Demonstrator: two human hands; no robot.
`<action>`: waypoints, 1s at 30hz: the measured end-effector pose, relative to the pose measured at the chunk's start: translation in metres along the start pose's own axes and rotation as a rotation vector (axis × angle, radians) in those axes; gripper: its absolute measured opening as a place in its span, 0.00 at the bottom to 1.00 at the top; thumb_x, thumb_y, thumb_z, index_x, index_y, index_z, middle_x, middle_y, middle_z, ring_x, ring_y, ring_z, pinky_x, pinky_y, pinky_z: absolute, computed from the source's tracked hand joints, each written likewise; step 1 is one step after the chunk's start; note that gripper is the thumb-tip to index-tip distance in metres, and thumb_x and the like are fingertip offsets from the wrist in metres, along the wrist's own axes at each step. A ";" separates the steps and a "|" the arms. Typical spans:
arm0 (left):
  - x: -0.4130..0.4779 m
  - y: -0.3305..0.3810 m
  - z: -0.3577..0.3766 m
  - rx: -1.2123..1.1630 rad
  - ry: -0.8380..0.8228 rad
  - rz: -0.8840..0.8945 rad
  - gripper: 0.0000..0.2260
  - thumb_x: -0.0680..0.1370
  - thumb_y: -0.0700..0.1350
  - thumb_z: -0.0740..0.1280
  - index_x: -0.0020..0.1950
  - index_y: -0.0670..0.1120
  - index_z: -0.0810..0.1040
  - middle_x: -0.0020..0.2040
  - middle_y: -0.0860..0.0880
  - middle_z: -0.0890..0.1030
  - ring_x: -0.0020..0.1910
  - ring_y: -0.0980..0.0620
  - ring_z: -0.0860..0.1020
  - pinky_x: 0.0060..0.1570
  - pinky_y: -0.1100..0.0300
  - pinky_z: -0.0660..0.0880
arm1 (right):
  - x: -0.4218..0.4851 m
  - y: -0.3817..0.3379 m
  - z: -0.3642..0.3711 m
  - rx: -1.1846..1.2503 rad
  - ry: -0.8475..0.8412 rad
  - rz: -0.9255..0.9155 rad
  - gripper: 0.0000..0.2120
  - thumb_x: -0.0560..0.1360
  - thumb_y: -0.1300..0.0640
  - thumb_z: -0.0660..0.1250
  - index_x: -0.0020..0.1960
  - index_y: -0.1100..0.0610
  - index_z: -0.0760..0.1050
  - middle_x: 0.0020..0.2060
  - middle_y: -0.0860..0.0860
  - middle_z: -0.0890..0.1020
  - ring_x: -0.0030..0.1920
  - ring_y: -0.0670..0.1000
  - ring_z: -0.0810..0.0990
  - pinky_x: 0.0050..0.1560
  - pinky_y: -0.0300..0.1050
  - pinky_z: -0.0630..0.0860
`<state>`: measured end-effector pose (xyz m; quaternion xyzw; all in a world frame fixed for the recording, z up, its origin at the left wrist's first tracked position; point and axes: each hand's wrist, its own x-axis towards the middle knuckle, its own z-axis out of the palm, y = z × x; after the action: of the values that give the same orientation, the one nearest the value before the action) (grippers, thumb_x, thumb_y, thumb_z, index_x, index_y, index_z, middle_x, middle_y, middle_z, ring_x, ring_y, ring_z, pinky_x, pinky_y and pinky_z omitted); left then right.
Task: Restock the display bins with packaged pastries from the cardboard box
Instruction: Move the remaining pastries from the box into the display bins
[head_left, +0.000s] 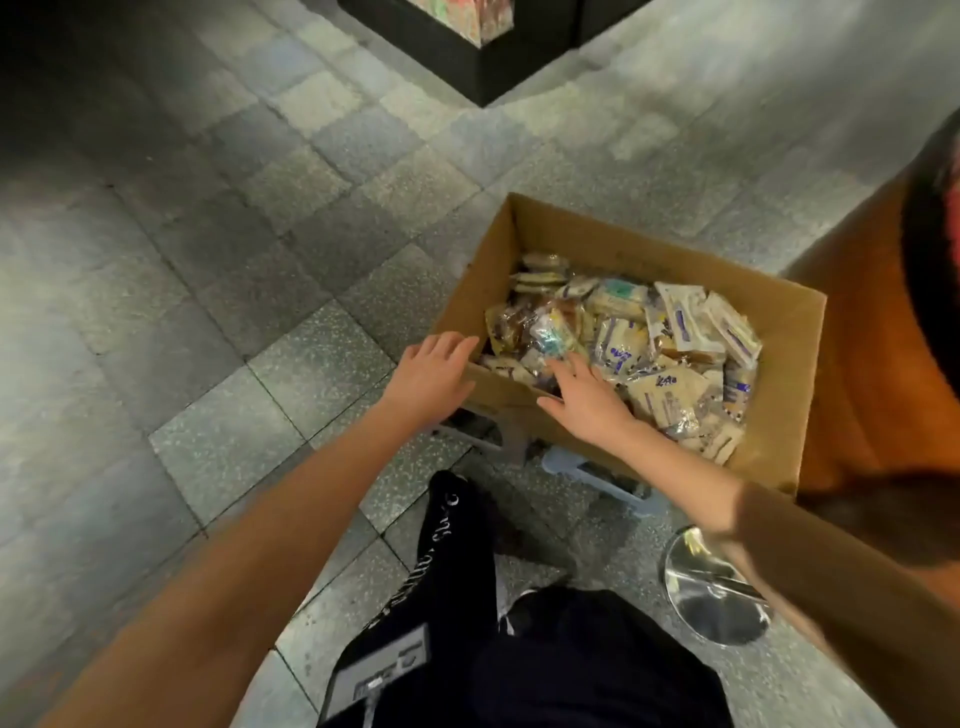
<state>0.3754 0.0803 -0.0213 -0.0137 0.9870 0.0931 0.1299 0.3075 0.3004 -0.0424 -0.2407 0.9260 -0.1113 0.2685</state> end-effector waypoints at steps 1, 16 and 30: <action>0.018 -0.006 -0.001 0.002 -0.028 0.033 0.27 0.82 0.52 0.59 0.79 0.48 0.55 0.76 0.47 0.61 0.74 0.44 0.60 0.71 0.45 0.60 | 0.008 0.004 0.000 0.019 0.000 0.034 0.31 0.82 0.46 0.59 0.80 0.53 0.51 0.79 0.57 0.51 0.77 0.61 0.54 0.75 0.58 0.58; 0.219 -0.025 0.018 0.210 -0.239 0.529 0.26 0.81 0.45 0.61 0.78 0.48 0.58 0.76 0.44 0.62 0.74 0.43 0.60 0.68 0.45 0.64 | 0.100 0.060 -0.007 0.235 0.068 0.391 0.28 0.82 0.51 0.60 0.79 0.56 0.55 0.77 0.59 0.55 0.76 0.62 0.57 0.74 0.56 0.59; 0.312 -0.016 0.133 0.268 -0.257 0.666 0.33 0.75 0.38 0.66 0.78 0.47 0.59 0.76 0.41 0.61 0.76 0.41 0.56 0.74 0.42 0.55 | 0.225 0.160 0.001 0.070 0.106 0.161 0.28 0.77 0.64 0.62 0.76 0.57 0.61 0.74 0.61 0.62 0.75 0.63 0.58 0.74 0.60 0.59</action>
<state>0.1085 0.0884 -0.2311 0.3367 0.9165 0.0014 0.2159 0.0793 0.3243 -0.1971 -0.1495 0.9508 -0.1344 0.2355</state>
